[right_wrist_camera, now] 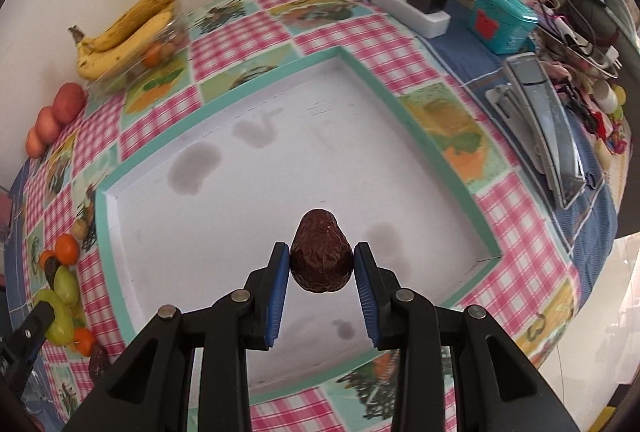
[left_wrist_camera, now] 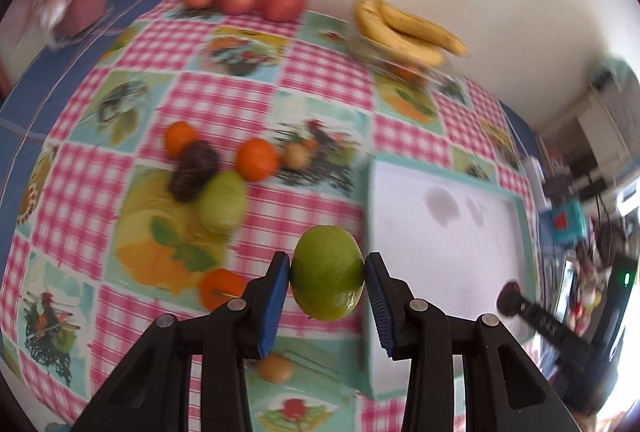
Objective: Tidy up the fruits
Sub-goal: 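Carry the date and pear over the white tray with both tools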
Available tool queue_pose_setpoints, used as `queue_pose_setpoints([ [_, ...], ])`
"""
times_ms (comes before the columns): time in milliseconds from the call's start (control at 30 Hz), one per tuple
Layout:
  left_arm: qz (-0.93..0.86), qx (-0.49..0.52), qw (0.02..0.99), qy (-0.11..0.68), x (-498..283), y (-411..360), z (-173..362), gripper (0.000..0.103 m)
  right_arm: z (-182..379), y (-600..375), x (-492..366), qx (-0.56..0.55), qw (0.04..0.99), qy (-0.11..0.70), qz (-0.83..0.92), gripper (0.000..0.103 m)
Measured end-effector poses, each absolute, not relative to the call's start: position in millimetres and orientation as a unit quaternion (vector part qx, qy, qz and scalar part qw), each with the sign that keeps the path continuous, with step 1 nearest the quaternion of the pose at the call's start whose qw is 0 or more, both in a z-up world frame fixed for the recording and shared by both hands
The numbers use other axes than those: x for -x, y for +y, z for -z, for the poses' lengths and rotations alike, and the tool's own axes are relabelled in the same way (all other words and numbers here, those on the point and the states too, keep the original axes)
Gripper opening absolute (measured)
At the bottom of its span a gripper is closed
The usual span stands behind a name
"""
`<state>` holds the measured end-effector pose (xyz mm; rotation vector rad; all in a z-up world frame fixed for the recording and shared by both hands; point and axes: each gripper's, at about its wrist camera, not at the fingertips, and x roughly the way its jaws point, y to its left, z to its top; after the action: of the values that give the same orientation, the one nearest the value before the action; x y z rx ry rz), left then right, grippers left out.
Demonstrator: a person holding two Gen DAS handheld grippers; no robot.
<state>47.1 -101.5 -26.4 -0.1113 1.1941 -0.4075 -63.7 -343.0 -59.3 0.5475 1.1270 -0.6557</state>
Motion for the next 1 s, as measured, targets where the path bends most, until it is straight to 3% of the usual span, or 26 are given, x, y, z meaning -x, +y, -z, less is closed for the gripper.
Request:
queue_pose_setpoints([
  [433, 0.282, -0.073, 0.772, 0.565, 10.4, -187.1, 43.6, 0.041, 63.9, -365.5, 77.8, -0.239, 0.748, 0.515, 0.343, 0.035],
  [1000, 0.266, -0.073, 0.737, 0.617, 7.8, -186.2, 74.9, 0.041, 86.1, -363.3, 74.8, -0.247, 0.728, 0.544, 0.336, 0.035],
])
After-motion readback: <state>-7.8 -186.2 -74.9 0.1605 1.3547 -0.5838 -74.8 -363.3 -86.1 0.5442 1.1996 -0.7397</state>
